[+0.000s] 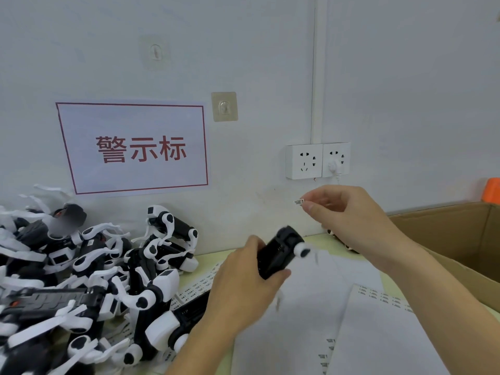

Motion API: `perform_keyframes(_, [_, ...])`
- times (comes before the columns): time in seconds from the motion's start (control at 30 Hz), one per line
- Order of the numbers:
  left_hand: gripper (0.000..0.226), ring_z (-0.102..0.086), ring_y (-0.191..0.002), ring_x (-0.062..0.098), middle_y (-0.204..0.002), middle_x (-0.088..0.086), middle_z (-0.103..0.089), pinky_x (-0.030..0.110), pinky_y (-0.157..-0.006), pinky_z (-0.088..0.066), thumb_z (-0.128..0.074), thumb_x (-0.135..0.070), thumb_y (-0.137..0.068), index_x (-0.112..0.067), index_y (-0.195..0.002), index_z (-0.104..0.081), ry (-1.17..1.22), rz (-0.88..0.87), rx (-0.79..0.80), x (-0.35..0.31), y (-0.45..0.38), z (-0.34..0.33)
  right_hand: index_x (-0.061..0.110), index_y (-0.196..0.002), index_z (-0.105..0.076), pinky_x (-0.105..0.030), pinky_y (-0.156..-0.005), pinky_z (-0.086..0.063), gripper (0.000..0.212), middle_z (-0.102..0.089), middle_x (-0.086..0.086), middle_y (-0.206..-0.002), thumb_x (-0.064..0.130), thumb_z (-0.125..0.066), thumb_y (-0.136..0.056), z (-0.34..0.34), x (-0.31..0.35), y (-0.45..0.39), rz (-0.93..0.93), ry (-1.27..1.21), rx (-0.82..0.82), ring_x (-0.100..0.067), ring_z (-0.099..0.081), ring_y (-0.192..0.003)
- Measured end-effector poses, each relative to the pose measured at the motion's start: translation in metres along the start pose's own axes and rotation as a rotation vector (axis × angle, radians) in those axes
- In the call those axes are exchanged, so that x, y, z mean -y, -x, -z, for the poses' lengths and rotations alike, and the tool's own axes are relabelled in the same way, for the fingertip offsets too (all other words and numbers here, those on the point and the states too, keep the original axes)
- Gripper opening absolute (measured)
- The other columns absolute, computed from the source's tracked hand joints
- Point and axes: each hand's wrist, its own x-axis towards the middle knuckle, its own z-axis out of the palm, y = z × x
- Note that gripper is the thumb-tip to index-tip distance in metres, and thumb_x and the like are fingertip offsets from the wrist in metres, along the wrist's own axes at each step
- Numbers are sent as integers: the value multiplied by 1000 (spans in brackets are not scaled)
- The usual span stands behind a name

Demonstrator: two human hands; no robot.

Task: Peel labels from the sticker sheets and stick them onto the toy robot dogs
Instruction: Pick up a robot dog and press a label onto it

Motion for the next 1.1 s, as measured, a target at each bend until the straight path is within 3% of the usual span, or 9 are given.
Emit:
perform_keyframes(0.07, [35,-68,-58,11,-82,-6,-68,26,-53,-53,-79,-42,-79,-27,-92,-50,252,98,-11,-5,-2,3,29,-86,-74,-13,-70,-43,7,-72,20,-91,32,-69,-90,0,3,2,73,17,27,8,-64,-85])
perform_keyframes(0.13, [35,-63,-49,6,-77,-5,-70,15,-44,-42,-80,-37,-81,-22,-96,-52,433,203,14,-9,-3,7,29,-86,-73,-23,-82,-44,8,-72,19,-98,34,-68,-90,0,5,3,107,28,60,5,-64,-96])
perform_keyframes(0.27, [33,-57,-48,7,-58,-15,-66,21,-51,-44,-73,-37,-86,-31,-109,-51,652,382,106,-9,-6,12,31,-84,-73,-33,-97,-47,6,-70,17,-105,35,-69,-87,-4,5,3,118,98,68,0,-60,-108])
perform_keyframes(0.33, [33,-60,-54,11,-59,-13,-66,25,-57,-45,-72,-37,-87,-40,-111,-50,712,417,130,-10,-7,13,35,-81,-72,-30,-93,-47,6,-67,17,-106,35,-70,-86,-5,5,4,129,157,50,1,-58,-104])
perform_keyframes(0.43, [43,-63,-64,20,-81,2,-68,29,-60,-48,-75,-30,-85,-53,-113,-53,827,399,127,-13,-7,15,36,-78,-72,-25,-82,-43,7,-64,13,-99,34,-71,-85,-7,8,5,173,223,36,-3,-55,-92])
perform_keyframes(0.63, [60,-69,-75,20,-96,15,-74,27,-57,-48,-67,-14,-92,-63,-124,-53,997,278,150,-20,-5,24,31,-70,-72,-15,-54,-35,15,-44,14,-60,25,-75,-83,-8,14,7,242,271,117,-6,-38,-53])
perform_keyframes(0.73, [66,-64,-68,19,-89,12,-70,26,-54,-50,-72,-9,-87,-59,-127,-56,1022,252,180,-21,-5,25,27,-69,-72,-13,-53,-35,16,-41,13,-57,23,-75,-84,-11,16,8,265,304,122,-5,-39,-50])
perform_keyframes(0.9, [74,-61,-81,25,-94,15,-66,41,-76,-54,-76,-20,-65,-59,-126,-58,1001,231,210,-24,-4,22,32,-67,-70,-13,-57,-37,22,-44,10,-60,22,-74,-86,-17,15,10,298,348,101,-3,-44,-54])
perform_keyframes(1.1, [66,-68,-74,25,-94,15,-71,34,-68,-58,-72,-8,-84,-55,-129,-58,1011,228,287,-21,-5,22,31,-71,-71,-13,-63,-40,20,-48,8,-63,22,-72,-89,-20,13,10,298,406,98,0,-46,-61])
